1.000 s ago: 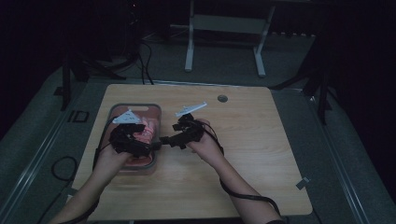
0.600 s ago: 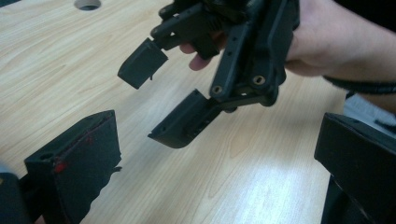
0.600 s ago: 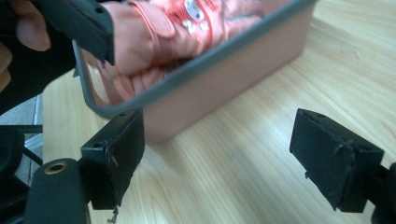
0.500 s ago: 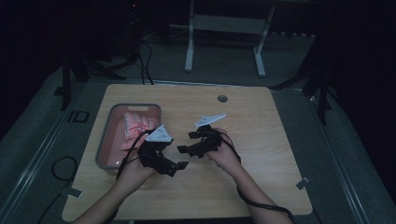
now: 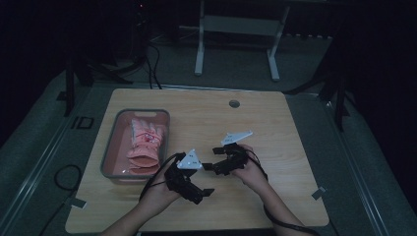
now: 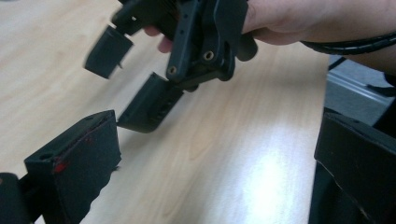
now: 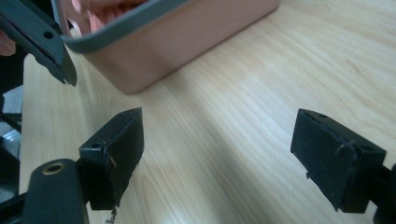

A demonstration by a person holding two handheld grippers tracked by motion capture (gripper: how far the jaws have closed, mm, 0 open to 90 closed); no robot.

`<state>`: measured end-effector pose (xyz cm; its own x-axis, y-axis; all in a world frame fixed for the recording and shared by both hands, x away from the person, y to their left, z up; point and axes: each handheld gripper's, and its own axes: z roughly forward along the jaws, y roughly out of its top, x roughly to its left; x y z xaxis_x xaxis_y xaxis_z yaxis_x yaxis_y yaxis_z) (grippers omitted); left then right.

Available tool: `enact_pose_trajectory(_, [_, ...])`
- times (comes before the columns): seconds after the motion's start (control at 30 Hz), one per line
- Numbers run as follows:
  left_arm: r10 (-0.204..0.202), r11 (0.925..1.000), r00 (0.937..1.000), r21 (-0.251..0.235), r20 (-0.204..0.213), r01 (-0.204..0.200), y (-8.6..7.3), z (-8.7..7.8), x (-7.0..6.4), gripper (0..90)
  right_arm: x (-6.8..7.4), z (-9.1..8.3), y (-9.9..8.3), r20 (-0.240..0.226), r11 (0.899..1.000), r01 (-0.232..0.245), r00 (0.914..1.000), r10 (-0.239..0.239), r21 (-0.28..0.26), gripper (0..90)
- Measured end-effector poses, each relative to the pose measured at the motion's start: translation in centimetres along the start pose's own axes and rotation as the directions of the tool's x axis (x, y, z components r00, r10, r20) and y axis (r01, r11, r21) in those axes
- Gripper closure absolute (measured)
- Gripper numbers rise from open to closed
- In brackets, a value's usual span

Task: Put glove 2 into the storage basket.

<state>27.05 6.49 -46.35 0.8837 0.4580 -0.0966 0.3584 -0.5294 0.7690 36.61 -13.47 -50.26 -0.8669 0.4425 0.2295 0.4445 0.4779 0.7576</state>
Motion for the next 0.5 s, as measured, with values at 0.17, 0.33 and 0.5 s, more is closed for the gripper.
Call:
enact_pose_trajectory(0.17, [0.021, 0.9997, 0.9998, 0.013, 0.007, -0.021, -0.6, 1.5, -0.5, 0.4, -0.3, -0.2, -1.1, -0.004, 1.0, -0.003, 1.0, 0.003, -0.016, 16.9])
enact_pose_trajectory(0.33, [0.042, 0.9988, 0.999, 0.023, 0.015, -0.042, -1.0, 2.5, -1.0, 0.4, -0.4, -0.3, -2.1, 0.004, 1.0, -0.003, 1.0, 0.003, -0.006, 16.9])
enact_pose_trajectory(0.5, [0.054, 0.9977, 0.9973, 0.039, 0.051, -0.056, -2.0, 4.0, -1.5, 0.4, -0.7, -0.3, -3.7, 0.018, 1.0, 0.001, 0.9998, -0.001, 0.005, 16.7])
